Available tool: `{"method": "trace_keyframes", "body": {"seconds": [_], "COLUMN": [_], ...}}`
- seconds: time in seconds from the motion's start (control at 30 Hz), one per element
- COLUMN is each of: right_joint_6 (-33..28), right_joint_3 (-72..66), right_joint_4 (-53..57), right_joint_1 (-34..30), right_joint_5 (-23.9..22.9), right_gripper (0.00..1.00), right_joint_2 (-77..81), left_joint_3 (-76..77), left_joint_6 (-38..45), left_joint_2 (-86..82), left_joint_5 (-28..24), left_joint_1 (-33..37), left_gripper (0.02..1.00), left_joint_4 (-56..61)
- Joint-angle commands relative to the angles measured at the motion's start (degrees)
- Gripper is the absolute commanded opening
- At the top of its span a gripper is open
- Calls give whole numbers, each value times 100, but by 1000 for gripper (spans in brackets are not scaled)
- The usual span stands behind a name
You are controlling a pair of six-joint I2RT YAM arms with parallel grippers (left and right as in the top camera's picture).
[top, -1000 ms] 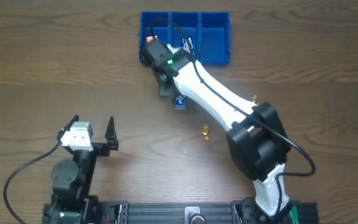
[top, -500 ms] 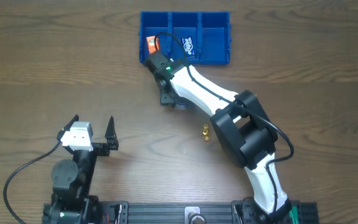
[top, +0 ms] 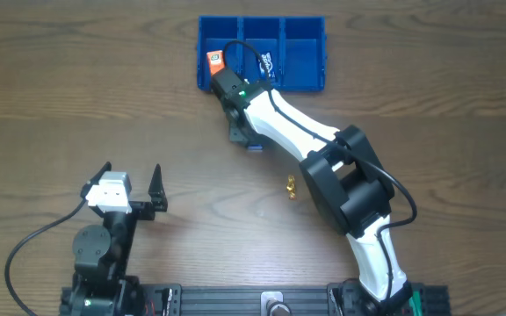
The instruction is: Sort Candies Into Trays
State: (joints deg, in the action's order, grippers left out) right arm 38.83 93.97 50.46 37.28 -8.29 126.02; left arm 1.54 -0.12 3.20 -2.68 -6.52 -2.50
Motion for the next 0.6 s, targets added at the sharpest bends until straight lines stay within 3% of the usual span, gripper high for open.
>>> {"method": "trace_keyframes", "body": {"seconds": [0.03, 0.23, 0.4, 0.6], "right_joint_6": [-74, -610, -1165, -1368], "right_joint_3": [208, 1823, 2487, 2487], "right_joint_4": [-24, 684, 269, -422], "right_joint_1": [59, -103, -538, -750], "right_joint_5": [-262, -1279, -1469, -1464], "right_gripper": [139, 126, 126, 126], "right_joint_2": [-621, -1143, -951, -435], "left_joint_3": [-122, -122, -122, -122], "left_joint_6": [37, 37, 37, 37], "left_joint_2": [-33, -33, -33, -33], "left_joint_5": [28, 28, 28, 28], "left_joint_1": [17, 17, 17, 17], "left_gripper": [998, 998, 998, 998], "left_joint_4": [-192, -195, -195, -195]}}
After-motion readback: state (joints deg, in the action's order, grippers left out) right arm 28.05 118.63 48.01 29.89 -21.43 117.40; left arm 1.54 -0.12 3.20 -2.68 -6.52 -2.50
